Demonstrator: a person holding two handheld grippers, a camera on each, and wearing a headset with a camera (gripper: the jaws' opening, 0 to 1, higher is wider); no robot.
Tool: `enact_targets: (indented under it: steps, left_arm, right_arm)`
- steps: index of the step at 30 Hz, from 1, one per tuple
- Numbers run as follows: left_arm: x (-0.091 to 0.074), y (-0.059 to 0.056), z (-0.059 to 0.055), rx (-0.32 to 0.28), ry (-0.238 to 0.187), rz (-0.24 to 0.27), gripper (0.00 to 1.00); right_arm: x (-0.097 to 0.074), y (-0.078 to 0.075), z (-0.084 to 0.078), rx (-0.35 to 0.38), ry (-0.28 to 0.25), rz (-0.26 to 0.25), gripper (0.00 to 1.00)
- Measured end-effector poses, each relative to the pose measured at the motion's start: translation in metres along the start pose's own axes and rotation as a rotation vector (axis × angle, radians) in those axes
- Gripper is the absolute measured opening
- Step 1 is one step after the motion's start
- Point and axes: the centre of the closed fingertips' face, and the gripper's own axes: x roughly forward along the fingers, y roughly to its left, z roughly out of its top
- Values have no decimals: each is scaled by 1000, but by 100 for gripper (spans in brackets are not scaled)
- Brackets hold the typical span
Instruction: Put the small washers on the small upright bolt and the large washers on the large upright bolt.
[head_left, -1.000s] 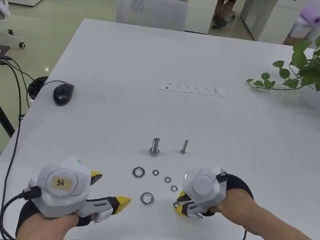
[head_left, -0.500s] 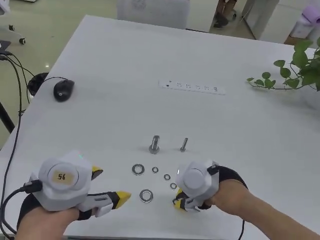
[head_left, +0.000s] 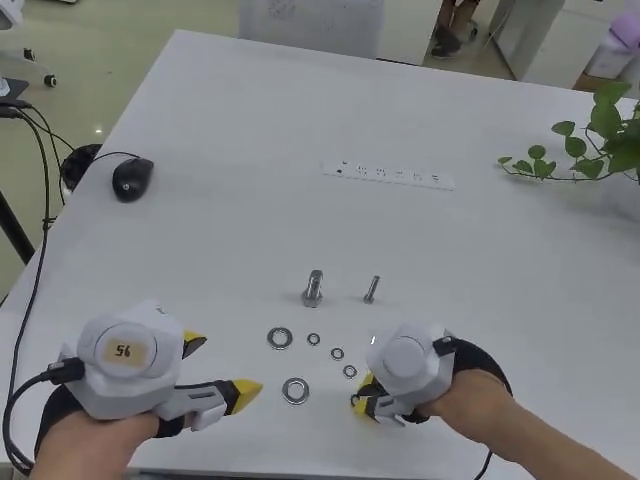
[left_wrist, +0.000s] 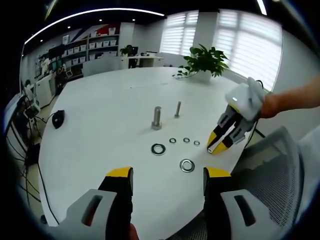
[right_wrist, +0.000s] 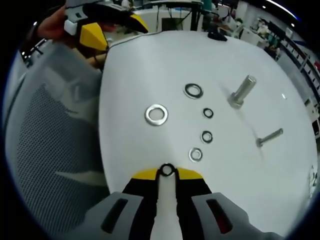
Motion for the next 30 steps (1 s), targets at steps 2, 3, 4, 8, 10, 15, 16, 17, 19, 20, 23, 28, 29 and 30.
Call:
enact_targets:
  steps: [2, 3, 4, 8, 10, 15, 16, 17, 19, 20, 23, 28, 29, 30]
  left_arm:
    - [0, 0, 0, 0, 0, -2, 56]
    - [0, 0, 0, 2, 1, -3, 56]
    - [1, 0, 0, 3, 1, -3, 56]
    - [1, 0, 0, 3, 3, -4, 56]
    - [1, 1, 0, 2, 2, -4, 56]
    - [1, 2, 1, -1, 1, -2, 56]
    - [0, 2, 1, -1, 1, -1, 56]
    - [0, 2, 1, -1, 1, -1, 56]
    - [0, 1, 0, -4, 1, -1, 56]
    - [0, 2, 0, -4, 1, -1, 56]
    - [0, 2, 0, -5, 1, -1, 56]
    - [0, 3, 2, -5, -2, 0, 56]
    - [0, 3, 2, -5, -2, 0, 56]
    - [0, 4, 3, -3, -3, 1, 56]
  right_arm:
    - [-1, -4, 1, 14, -10, -3, 13]
    - [-2, -6, 1, 18, -13, -6, 13]
    - [-3, -7, 2, 21, -15, -8, 13]
    - [-10, -16, 4, 36, -27, -24, 13]
    - [-13, -20, 3, 41, -30, -34, 13]
    - [-22, -36, 4, 66, -45, -58, 13]
    - [-24, -39, 5, 69, -48, -64, 13]
    - [-27, -43, 5, 72, -50, -73, 13]
    - [-33, -50, 5, 75, -52, -88, 13]
    - [-35, -53, 6, 76, -54, -93, 13]
    - [-42, -66, 6, 76, -57, -116, 13]
    - [-55, -86, 11, 81, -69, -150, 13]
    - [-57, -89, 11, 84, -72, -153, 13]
    - [-60, -94, 13, 86, -77, -160, 13]
